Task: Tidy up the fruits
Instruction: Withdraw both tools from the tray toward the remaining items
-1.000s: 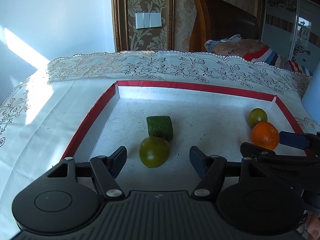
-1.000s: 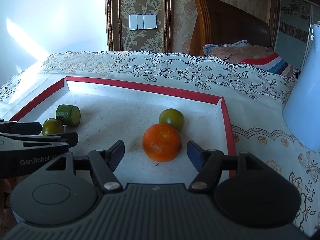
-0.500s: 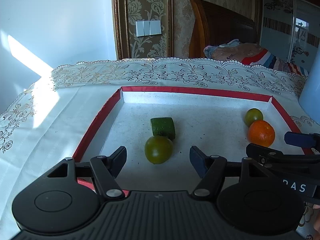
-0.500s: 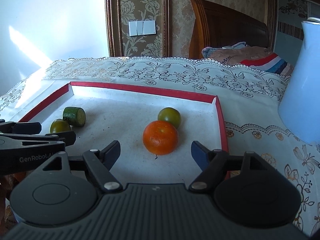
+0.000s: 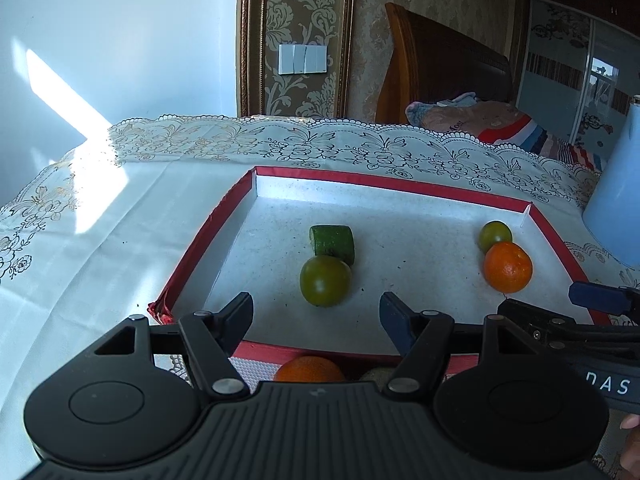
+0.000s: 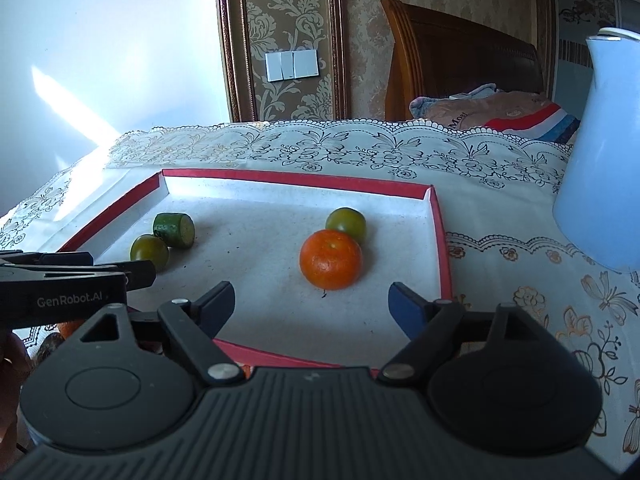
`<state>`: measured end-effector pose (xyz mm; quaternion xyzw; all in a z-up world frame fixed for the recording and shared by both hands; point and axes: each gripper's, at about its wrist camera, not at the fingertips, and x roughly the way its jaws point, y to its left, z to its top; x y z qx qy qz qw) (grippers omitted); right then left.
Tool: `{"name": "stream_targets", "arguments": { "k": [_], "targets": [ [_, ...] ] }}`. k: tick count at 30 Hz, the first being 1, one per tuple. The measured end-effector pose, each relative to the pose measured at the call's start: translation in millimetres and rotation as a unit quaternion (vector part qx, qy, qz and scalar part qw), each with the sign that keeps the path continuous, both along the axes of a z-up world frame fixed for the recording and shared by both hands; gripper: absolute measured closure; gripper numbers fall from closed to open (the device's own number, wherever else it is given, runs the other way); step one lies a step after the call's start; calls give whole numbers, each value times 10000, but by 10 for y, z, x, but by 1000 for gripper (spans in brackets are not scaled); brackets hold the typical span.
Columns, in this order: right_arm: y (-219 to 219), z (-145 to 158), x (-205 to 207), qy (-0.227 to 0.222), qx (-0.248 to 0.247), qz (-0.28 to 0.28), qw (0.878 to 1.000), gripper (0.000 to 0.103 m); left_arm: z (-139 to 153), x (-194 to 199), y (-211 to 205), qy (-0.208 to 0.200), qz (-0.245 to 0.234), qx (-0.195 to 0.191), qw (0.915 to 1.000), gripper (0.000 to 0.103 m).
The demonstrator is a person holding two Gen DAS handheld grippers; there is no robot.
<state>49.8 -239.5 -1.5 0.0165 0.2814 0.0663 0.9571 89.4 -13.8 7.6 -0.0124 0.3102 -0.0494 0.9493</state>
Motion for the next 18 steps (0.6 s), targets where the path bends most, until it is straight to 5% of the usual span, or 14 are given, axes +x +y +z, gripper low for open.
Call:
{"name": "stream_targets", "arguments": {
  "k": [18],
  "targets": [
    [-128,21,-222,-26,302,-45,9995,13,35,-327,120,-262,-53,-107,9996,28]
  ]
}}
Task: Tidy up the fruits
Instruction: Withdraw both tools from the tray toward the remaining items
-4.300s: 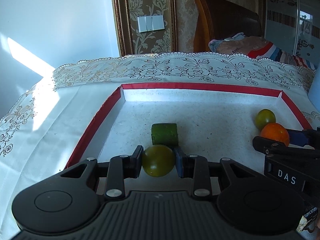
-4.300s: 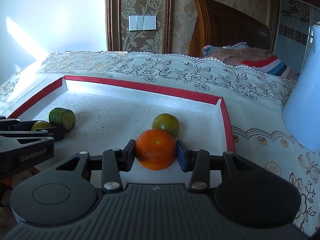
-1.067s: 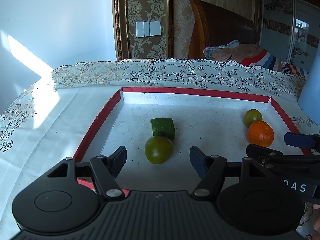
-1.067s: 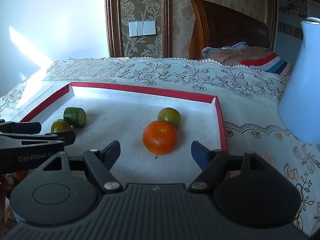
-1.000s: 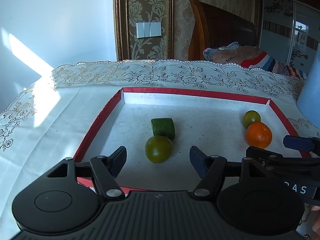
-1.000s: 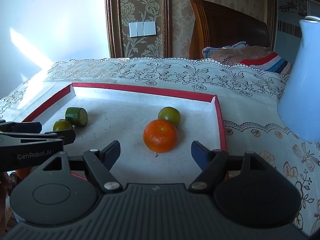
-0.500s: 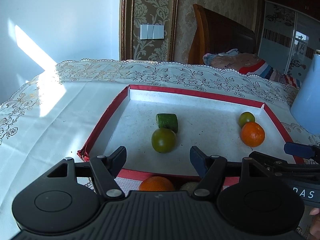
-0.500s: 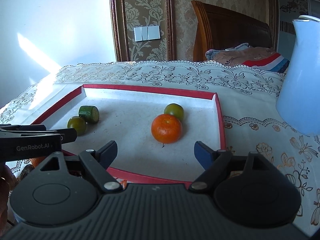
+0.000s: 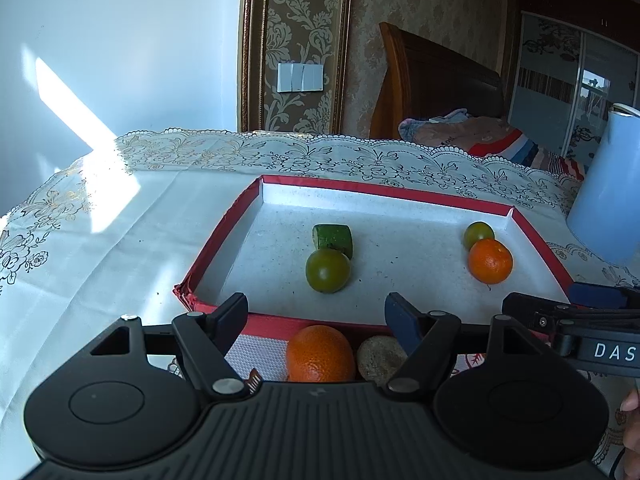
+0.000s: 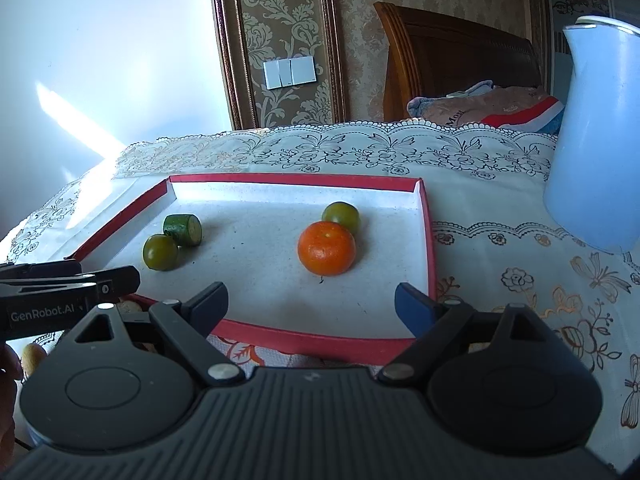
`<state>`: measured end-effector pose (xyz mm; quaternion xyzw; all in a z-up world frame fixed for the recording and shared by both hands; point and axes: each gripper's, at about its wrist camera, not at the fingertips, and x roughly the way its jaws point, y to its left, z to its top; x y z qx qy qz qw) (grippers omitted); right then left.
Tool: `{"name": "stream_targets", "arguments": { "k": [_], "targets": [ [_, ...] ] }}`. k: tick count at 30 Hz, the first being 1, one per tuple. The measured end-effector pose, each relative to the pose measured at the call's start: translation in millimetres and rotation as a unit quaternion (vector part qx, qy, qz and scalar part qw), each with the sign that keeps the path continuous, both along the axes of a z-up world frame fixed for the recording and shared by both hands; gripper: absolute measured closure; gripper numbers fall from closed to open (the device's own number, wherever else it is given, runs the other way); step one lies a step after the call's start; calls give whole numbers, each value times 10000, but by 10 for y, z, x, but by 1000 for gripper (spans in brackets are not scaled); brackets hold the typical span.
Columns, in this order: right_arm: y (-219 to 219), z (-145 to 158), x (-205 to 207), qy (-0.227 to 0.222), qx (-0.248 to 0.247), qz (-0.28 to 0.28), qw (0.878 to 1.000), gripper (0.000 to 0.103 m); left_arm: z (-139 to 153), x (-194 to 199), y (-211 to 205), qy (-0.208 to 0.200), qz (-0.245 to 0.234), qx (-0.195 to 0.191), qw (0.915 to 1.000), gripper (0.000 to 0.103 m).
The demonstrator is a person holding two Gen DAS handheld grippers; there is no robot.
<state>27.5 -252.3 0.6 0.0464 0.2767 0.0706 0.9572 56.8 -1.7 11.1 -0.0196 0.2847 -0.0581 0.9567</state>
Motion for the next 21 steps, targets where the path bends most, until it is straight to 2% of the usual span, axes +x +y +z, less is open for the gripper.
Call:
{"name": "stream_targets", "arguments": {
  "k": [7,11,17,21],
  "targets": [
    [-6,-3,-169,-84,23,68,9999,13,-38,-180,274,24,104,-254,9996,28],
    [-6,-10,-249,-92,64,136,9998,10,-70,-262,395,74,93,-420,9990,24],
    [-47,-39,-274,-19,96,103,9999,10,-82,-303,442,108,118,-475,9987,24],
    [-77,-38,-271,-2,173,88,9998,10,-109,-360,468,132,130,-358,9992,23]
  ]
}}
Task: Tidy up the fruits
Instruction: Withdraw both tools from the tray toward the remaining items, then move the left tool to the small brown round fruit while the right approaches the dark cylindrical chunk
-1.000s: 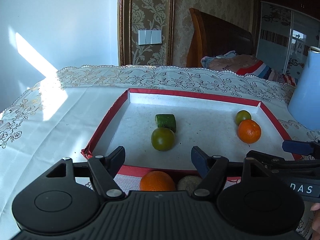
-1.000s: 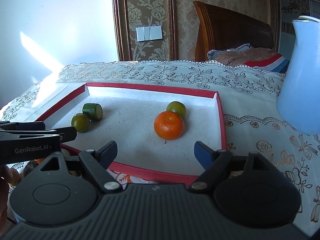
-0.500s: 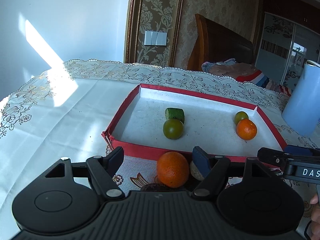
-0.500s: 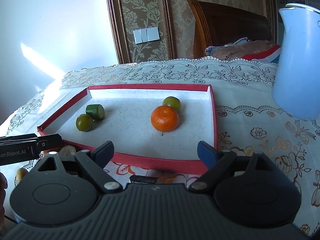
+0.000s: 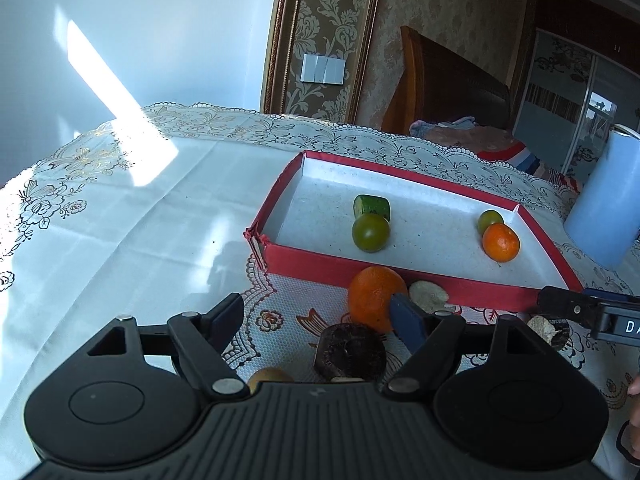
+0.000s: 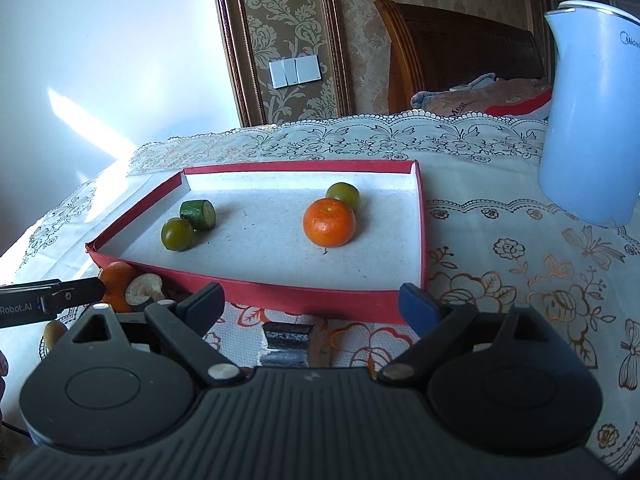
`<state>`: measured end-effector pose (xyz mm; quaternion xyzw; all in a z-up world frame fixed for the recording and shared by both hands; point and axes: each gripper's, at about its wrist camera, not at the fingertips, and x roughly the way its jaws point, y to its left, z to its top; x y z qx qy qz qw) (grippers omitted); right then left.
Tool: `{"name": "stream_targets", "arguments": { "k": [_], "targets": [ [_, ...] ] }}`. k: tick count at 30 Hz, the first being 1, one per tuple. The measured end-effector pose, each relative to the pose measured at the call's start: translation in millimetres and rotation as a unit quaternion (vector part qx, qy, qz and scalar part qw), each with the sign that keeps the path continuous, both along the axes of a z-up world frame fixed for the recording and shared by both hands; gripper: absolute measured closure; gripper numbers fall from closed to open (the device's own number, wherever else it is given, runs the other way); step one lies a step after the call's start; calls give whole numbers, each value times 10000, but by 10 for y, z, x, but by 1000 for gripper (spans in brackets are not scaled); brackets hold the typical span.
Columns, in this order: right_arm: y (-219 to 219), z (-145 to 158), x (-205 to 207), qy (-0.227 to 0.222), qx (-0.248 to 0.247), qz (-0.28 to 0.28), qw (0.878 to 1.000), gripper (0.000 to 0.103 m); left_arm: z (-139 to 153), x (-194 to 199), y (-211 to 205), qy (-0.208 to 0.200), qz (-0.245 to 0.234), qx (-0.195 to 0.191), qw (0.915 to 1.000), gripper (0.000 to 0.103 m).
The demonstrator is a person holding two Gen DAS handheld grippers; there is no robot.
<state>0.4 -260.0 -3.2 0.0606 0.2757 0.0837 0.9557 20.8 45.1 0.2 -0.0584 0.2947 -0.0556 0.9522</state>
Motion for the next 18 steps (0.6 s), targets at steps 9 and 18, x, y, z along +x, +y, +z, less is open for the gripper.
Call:
{"name": "stream_targets", "arguments": {
  "k": [9,18],
  "targets": [
    [-10,-5,9,38,37,-10,10000,9,-79,-59,55,222,-9,119,9997,23],
    [-45,-17,-88,19,56,8,10000,9,-81,-94,37,142,-12,252,9996,23]
  ]
}}
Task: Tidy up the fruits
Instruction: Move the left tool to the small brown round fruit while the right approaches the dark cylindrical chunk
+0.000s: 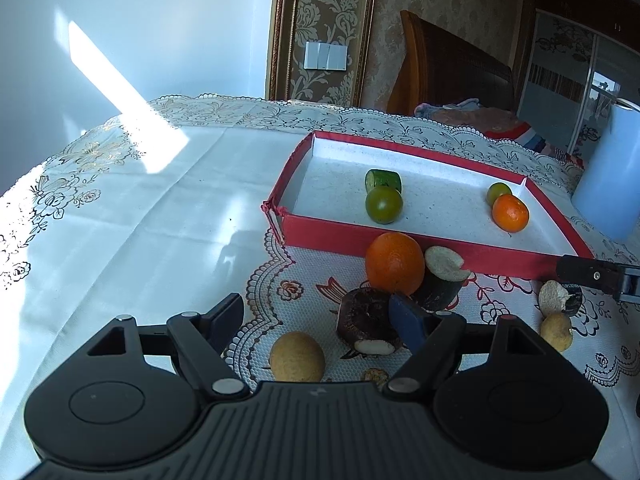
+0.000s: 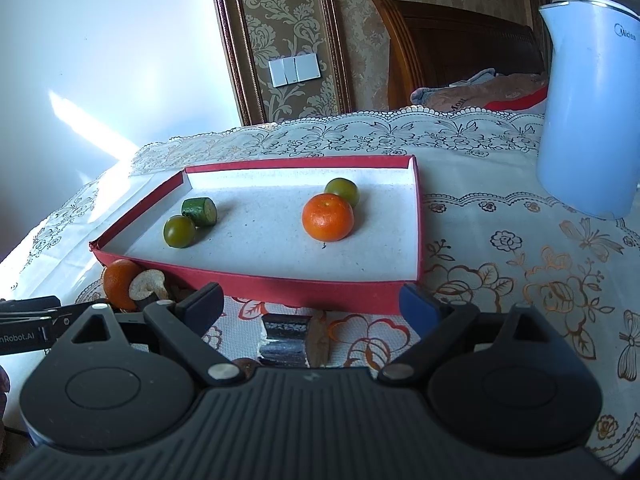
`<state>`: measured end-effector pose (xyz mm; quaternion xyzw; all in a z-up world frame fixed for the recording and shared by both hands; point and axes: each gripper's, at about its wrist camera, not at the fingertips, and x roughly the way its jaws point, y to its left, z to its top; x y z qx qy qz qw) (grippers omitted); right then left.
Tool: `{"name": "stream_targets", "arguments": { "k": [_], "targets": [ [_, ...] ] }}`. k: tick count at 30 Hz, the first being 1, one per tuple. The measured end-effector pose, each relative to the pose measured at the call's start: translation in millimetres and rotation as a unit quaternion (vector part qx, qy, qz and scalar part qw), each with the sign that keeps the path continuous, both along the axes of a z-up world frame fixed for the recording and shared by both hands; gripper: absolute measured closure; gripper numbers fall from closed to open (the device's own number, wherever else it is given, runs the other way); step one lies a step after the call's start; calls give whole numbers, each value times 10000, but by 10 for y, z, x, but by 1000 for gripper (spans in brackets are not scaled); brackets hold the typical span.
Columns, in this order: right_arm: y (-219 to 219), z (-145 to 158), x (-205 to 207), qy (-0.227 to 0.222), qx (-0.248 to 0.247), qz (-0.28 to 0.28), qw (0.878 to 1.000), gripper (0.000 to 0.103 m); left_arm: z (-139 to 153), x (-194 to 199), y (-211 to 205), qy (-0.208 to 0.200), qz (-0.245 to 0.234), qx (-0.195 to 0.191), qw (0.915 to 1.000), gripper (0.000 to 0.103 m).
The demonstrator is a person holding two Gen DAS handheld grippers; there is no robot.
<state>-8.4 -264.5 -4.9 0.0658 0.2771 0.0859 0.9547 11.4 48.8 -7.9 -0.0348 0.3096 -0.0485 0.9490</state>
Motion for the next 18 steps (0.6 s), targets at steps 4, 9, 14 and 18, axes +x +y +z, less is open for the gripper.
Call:
{"name": "stream_targets", "arguments": {
  "k": [4,9,14,18],
  "targets": [
    [-37,-27,-106,-23,-45,0,10000,9,-5,-50,20,-1,-82,-25,10000,23],
    [-3,-92,-253,-57,-280,91,9996,9,-16,-66,-26,-7,-170,100,9998,23],
    [69,-102,-341,-147,-486,302,9983,9,-14,-71,-27,15,-169,84,9998,22],
    [92,-104,-338,-146,-542,316,9979,9,-16,-66,-7,49,-158,21,9999,20]
  ]
}}
